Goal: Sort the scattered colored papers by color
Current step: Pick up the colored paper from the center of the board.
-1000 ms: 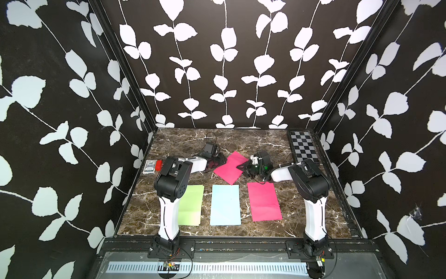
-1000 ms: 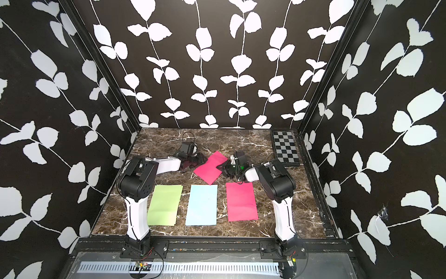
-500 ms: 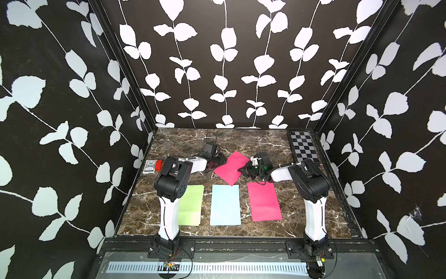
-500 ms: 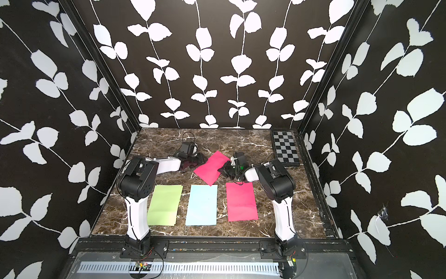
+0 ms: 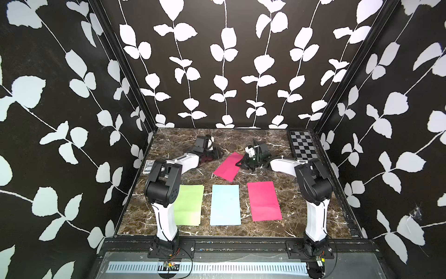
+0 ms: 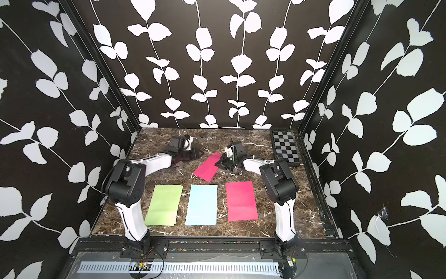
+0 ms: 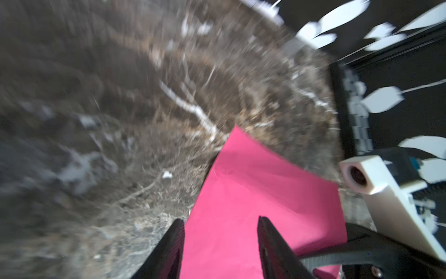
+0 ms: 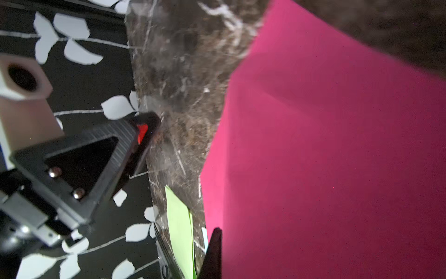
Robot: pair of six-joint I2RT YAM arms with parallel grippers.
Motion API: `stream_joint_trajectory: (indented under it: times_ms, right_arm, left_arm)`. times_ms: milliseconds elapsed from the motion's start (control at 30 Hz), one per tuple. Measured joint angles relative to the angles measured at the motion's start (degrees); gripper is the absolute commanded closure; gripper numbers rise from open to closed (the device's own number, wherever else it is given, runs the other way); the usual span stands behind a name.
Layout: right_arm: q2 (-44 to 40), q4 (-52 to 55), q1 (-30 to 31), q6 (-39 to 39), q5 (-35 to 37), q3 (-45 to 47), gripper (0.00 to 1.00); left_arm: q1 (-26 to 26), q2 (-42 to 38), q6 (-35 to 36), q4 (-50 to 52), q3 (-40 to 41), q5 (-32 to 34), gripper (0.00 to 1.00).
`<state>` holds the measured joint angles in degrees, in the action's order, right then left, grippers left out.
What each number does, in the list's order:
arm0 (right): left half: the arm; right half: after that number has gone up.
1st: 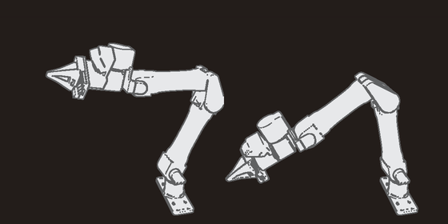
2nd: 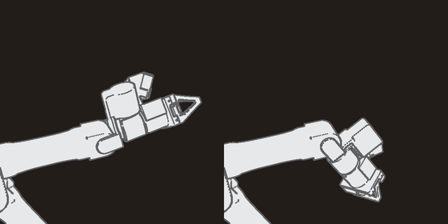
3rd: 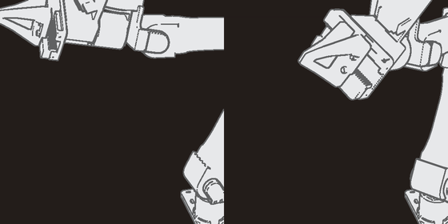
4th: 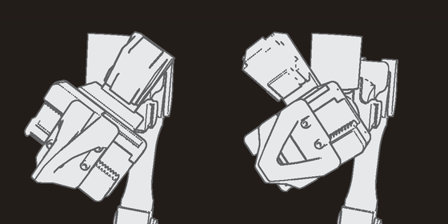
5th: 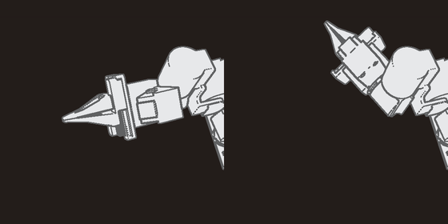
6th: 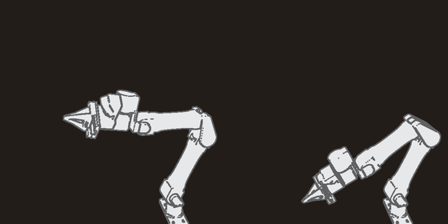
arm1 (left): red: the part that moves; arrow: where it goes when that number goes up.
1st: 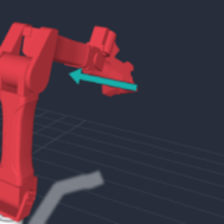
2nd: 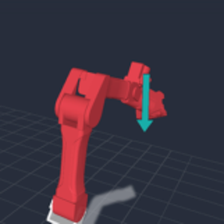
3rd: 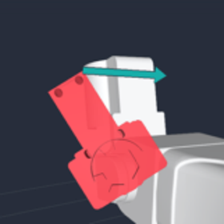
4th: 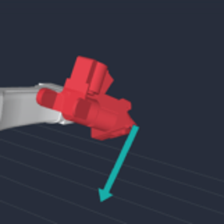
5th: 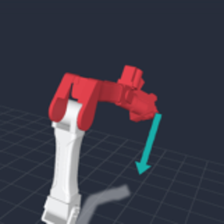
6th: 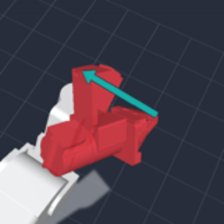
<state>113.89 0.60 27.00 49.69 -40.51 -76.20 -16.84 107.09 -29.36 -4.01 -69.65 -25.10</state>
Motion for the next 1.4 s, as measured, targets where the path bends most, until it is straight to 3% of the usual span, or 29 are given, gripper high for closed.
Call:
stream_joint_trajectory:
  times_ms: [133, 267, 500, 700, 967, 1067, 1133, 1167, 1400]
  right_arm:
    - [-6.4, 8.7, 0.0, -9.1, -2.3, -5.2, 1.0]
    - [-12.6, 16.4, 0.0, -17.5, -5.2, -7.6, 1.0]
    - [-19.7, 24.6, 0.0, -25.9, -9.8, -7.7, 1.0]
    - [-25.4, 26.4, 0.0, -28.3, -12.4, -7.6, 1.0]
    - [-27.3, 26.6, 0.0, -28.7, -14.1, -7.7, 1.0]
    - [-26.9, 27.3, 0.0, -29.2, -14.4, -8.1, 1.0]
    - [-25.8, 28.5, 0.0, -30.2, -14.5, -9.4, 1.0]
    - [-25.0, 29.3, 0.0, -30.9, -14.5, -10.4, 1.0]
    - [-20.4, 33.6, 0.0, -34.3, -14.0, -14.8, 1.0]
  left_arm:
    - [3.6, -7.9, 2.2, -5.0, 2.9, -8.7, 0.29]
    - [4.0, -13.6, 4.0, -8.3, 4.6, -18.1, 0.23]
    - [3.8, -17.4, 3.5, -13.8, 6.9, -30.4, 0.31]
    - [3.9, -18.9, 3.4, -14.5, 7.4, -35.1, 0.32]
    - [3.9, -18.9, -2.4, -22.4, 8.8, -41.1, 0.39]
    - [3.9, -19.3, -3.6, -23.5, 9.0, -43.0, 0.47]
    - [3.9, -20.2, -3.7, -23.3, 9.1, -44.0, 0.62]
    - [3.9, -20.7, -3.7, -23.1, 9.1, -44.5, 0.64]
    - [3.3, -25.1, -0.4, -18.1, 9.2, -45.8, 0.57]
